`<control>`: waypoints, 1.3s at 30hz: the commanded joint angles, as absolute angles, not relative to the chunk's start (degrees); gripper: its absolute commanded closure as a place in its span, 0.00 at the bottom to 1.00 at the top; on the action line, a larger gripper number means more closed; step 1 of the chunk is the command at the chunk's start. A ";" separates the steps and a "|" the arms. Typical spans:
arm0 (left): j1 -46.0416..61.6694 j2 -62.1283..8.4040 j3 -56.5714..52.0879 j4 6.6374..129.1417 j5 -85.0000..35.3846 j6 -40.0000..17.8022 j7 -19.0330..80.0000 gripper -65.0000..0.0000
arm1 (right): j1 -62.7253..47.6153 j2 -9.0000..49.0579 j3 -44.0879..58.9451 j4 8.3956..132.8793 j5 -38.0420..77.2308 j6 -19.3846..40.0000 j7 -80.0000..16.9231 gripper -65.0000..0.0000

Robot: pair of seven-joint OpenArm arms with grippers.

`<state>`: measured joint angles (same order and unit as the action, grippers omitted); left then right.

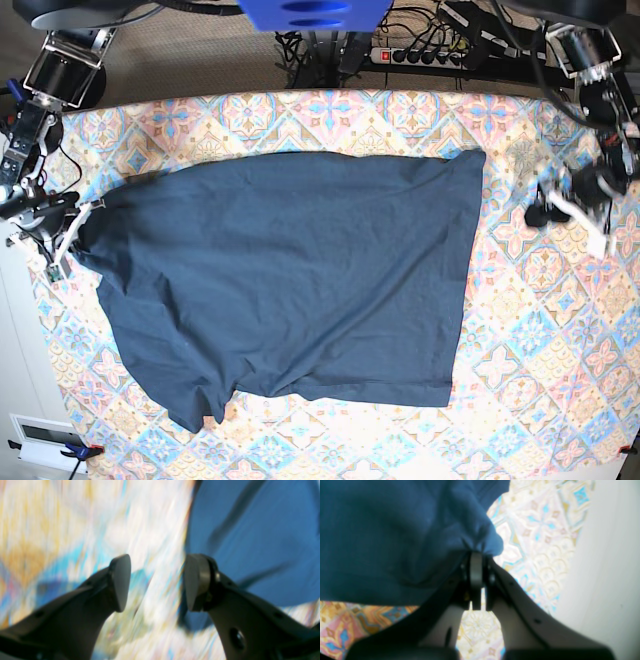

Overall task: Layout the t-shirt on the table in an organized manner, then fold the t-shirt properly
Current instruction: 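Lower the shirt flat onto the table and release both grippers, then grasp the shirt's side edge with the left gripper and pull it outward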

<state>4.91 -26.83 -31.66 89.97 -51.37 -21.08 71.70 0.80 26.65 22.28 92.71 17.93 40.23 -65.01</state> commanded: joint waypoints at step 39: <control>-24.92 -12.53 -17.27 57.89 -33.63 -21.41 54.02 0.69 | -1.45 21.85 15.16 109.49 18.68 40.00 -63.78 0.74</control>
<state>-23.05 -11.46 -16.88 56.80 -32.71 -21.08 55.11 -2.26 20.95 14.79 108.64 18.17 40.23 -64.82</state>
